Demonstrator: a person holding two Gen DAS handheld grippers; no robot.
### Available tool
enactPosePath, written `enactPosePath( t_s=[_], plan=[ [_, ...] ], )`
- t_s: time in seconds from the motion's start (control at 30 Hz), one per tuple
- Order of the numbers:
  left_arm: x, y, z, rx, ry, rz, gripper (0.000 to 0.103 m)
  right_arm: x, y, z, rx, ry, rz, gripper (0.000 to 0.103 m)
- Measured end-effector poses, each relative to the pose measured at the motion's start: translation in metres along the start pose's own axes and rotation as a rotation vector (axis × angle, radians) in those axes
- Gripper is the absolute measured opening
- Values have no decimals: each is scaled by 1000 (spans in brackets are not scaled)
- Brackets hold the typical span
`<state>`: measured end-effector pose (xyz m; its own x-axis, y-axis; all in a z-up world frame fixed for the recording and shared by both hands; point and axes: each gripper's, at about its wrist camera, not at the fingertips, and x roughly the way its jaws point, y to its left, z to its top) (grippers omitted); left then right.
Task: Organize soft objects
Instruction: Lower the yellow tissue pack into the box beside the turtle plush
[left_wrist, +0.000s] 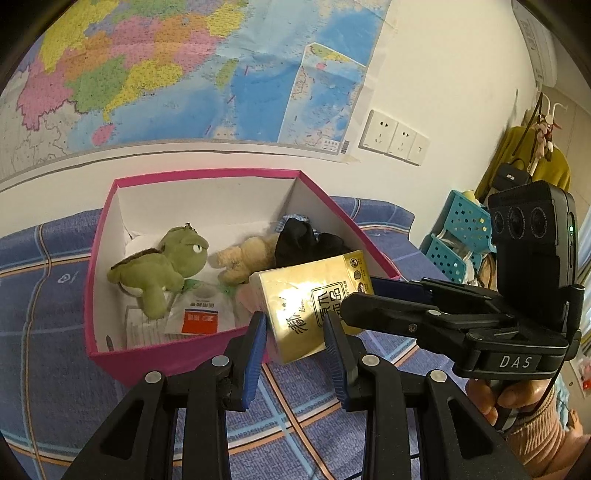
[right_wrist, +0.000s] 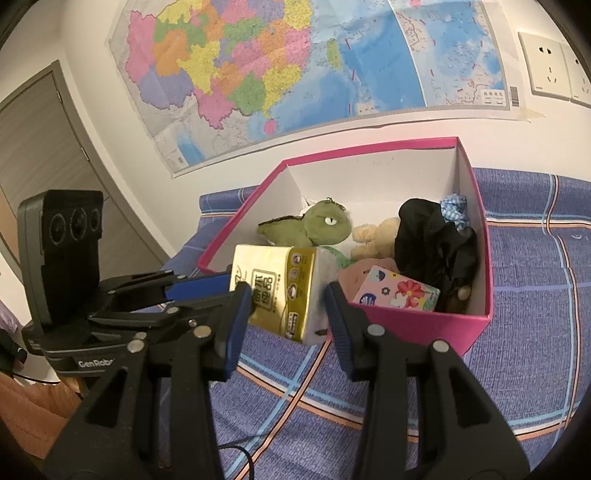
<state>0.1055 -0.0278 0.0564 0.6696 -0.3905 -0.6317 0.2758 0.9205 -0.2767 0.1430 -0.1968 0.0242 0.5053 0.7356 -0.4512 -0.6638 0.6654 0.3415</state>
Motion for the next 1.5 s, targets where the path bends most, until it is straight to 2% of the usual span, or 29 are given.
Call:
enactPosePath(
  t_s=[1.5],
  plan=[
    [15,8,17,1,-7,19,33,12,-11,15,15,2,2,45]
  ],
)
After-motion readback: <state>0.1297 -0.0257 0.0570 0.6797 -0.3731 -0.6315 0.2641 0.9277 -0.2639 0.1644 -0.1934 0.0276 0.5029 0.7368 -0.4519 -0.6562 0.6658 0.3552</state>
